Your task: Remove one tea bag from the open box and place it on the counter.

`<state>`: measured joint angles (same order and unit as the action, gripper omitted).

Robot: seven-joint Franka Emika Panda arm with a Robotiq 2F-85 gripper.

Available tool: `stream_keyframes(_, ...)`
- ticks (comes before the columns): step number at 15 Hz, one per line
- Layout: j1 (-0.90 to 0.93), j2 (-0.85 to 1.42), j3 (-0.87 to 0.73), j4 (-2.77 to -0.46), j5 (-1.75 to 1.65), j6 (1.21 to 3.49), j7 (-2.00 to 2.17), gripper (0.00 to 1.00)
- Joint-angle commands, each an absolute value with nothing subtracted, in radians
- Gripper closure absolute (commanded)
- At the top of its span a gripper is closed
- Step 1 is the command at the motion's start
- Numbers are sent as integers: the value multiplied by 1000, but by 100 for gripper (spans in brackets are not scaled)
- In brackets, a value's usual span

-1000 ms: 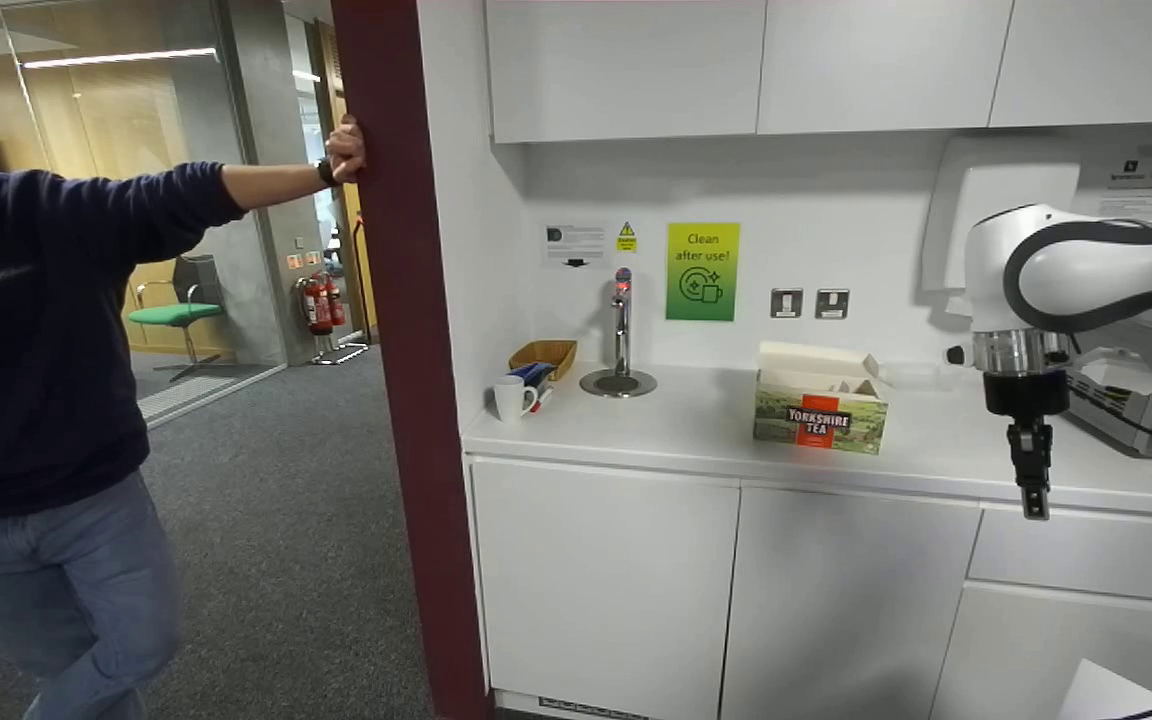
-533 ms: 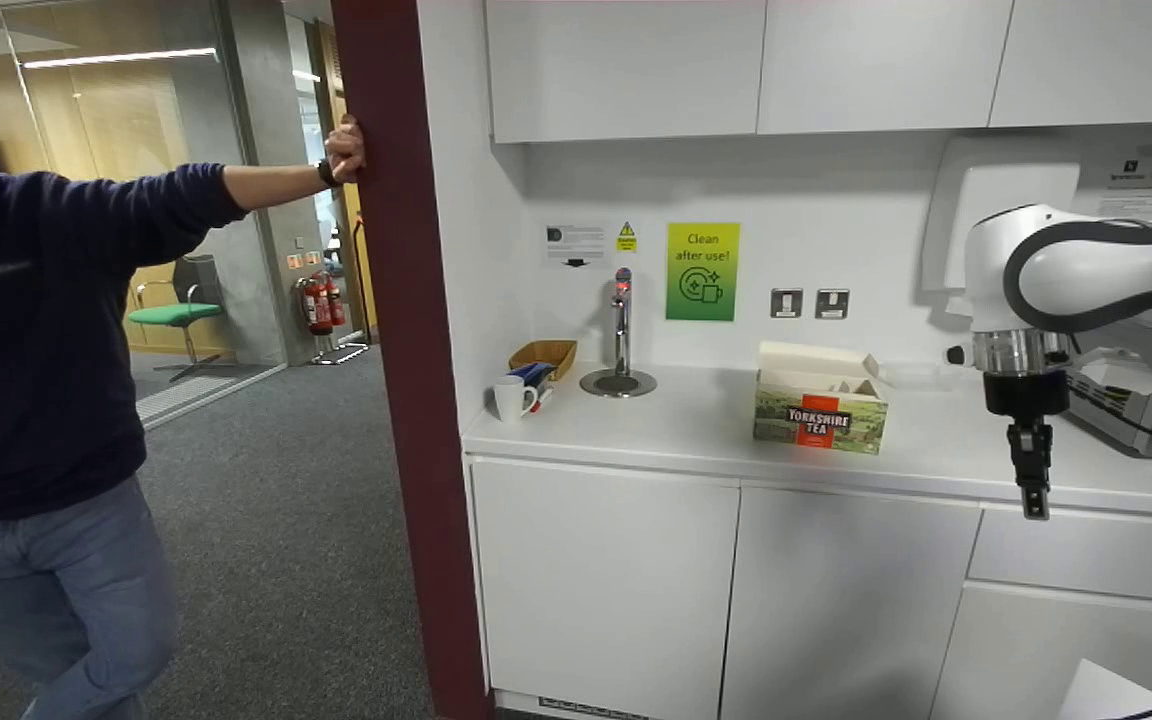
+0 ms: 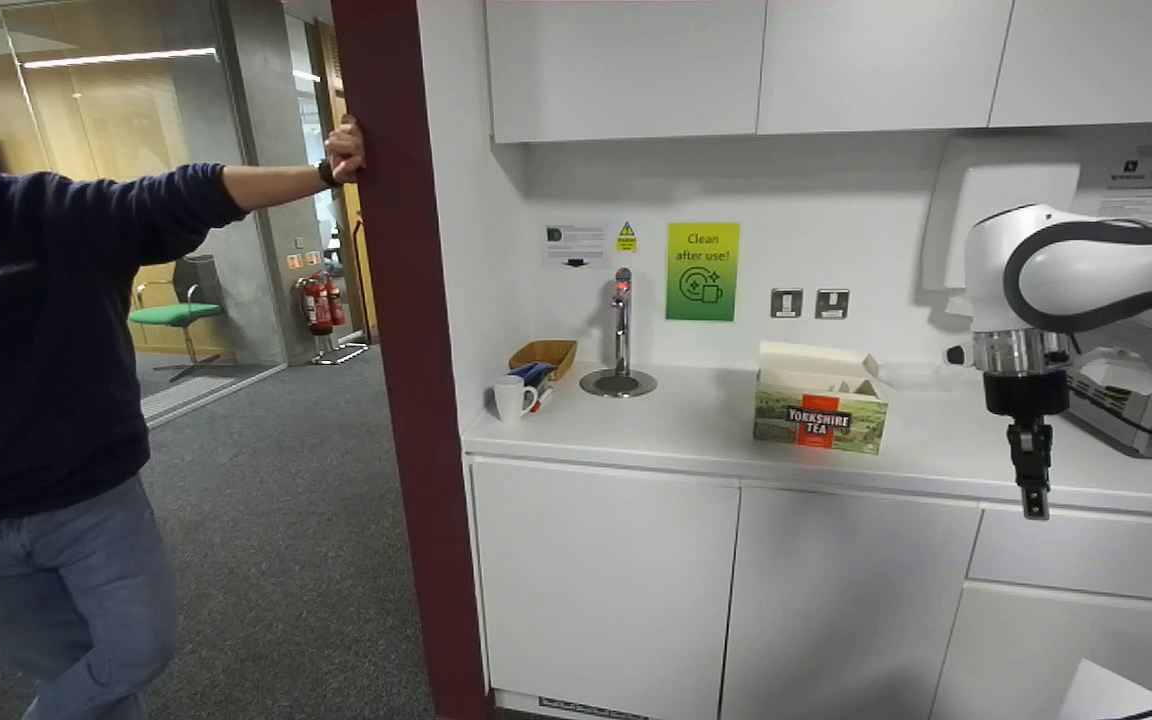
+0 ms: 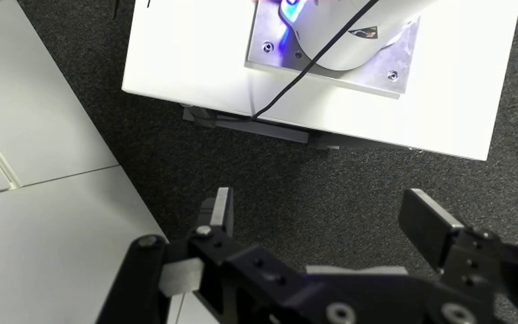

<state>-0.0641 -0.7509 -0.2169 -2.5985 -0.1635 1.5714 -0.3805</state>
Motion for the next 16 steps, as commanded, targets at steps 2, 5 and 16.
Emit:
stream_keyframes(2, -60, -751, -219, -2596, -164, 1568, -378, 0)
stream_keyframes(5, -56, -738, -219, -2582, -153, 1570, -375, 0)
stream_keyframes(16, -123, -554, -223, -2407, 81, 1850, -65, 0)
